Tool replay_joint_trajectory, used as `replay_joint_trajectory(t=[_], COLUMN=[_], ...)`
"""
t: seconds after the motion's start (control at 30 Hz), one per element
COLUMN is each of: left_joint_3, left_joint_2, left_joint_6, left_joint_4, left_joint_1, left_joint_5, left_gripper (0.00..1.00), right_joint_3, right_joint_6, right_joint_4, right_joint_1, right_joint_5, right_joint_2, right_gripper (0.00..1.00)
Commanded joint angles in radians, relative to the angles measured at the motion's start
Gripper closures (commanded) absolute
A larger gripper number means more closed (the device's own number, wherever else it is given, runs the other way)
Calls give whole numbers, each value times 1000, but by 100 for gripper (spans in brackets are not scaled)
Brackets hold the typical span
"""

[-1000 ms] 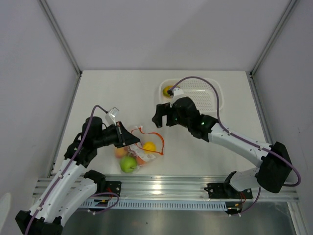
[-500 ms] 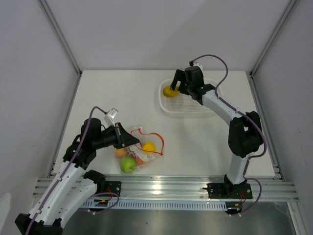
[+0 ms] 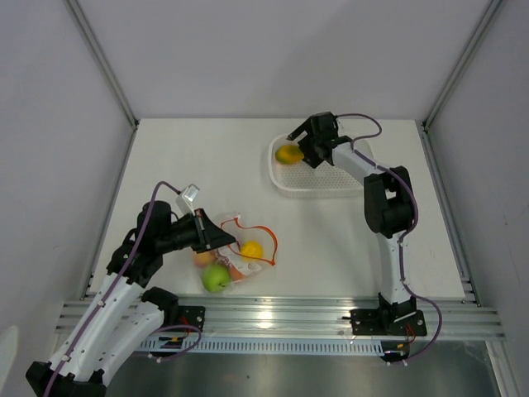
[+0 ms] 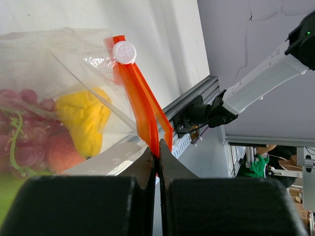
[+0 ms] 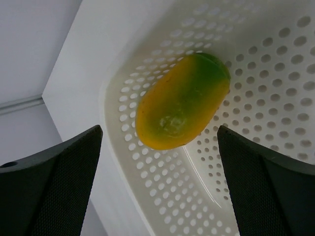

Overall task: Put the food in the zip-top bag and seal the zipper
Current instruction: Pick up the fake fruit from the bin.

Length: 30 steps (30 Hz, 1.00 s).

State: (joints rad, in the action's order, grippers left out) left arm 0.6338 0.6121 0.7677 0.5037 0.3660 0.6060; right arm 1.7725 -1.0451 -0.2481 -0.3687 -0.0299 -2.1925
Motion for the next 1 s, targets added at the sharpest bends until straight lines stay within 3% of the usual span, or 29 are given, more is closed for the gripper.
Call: replay_joint_trajectory(t=[0.0, 0.57, 0.83, 0.97], left_joint_3=[-5, -9, -16, -20], left_joint_2=[-11, 0, -2, -9], left_joint_6=[1, -8, -10, -7], left_joint_4=[-17, -22, -22, -24], left_joint_1=[-7, -7, -7, -7], left_joint_5=[5, 8, 6, 5], left_gripper=[99, 99, 99, 100], right_joint_3=[50, 56, 16, -5], right_joint_6=[-185, -329, -340, -354], right_joint_4=[27, 113, 125, 125], right_joint_1=[5, 7, 4, -1], right_joint_5=[47, 88, 47, 31], right_joint_2=[-56, -188, -178, -170], right_gripper=[1, 2, 13, 29])
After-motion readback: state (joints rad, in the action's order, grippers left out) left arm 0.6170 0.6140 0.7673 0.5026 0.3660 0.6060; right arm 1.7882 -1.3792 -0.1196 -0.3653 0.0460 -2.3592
